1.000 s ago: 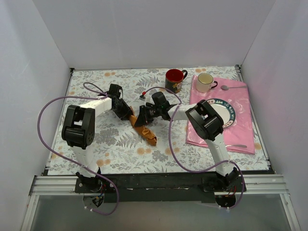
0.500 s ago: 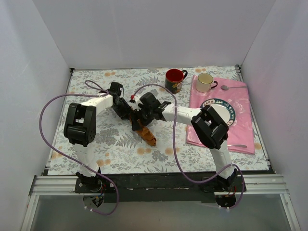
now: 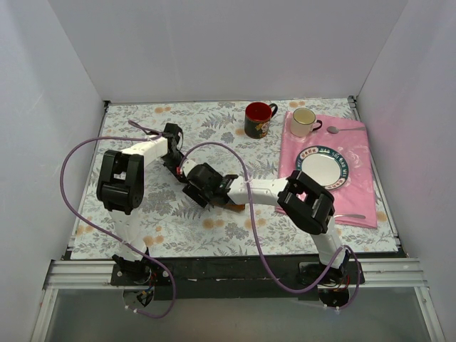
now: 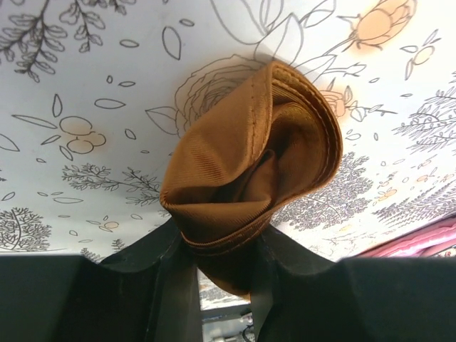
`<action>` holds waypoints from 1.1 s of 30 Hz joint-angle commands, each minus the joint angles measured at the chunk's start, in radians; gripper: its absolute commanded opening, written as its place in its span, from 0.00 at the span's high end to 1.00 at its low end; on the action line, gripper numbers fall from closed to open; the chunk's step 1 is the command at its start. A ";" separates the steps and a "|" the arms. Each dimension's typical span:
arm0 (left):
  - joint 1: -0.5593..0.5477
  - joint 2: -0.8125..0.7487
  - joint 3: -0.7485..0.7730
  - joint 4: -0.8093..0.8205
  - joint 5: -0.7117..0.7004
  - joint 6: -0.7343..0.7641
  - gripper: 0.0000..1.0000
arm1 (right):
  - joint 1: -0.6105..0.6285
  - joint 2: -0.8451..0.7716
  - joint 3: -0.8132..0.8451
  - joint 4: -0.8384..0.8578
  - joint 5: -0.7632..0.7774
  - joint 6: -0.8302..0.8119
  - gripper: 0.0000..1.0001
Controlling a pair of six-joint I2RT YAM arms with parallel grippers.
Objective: Fold the napkin, place the utensils inside, and roll it up
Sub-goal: Roll the napkin with the utensil
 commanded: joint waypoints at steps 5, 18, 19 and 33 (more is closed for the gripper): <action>0.015 0.021 0.025 -0.073 0.058 -0.003 1.00 | 0.033 0.025 -0.062 0.102 0.224 -0.095 0.26; 0.027 0.026 0.034 -0.096 0.064 0.049 1.00 | 0.000 0.072 -0.119 0.148 0.020 -0.140 0.57; 0.029 0.026 0.030 -0.092 0.068 0.051 1.00 | -0.010 0.074 -0.119 0.147 -0.027 -0.129 0.61; 0.089 -0.158 -0.024 0.145 0.013 0.123 0.47 | -0.183 0.095 0.013 0.038 -0.618 0.154 0.93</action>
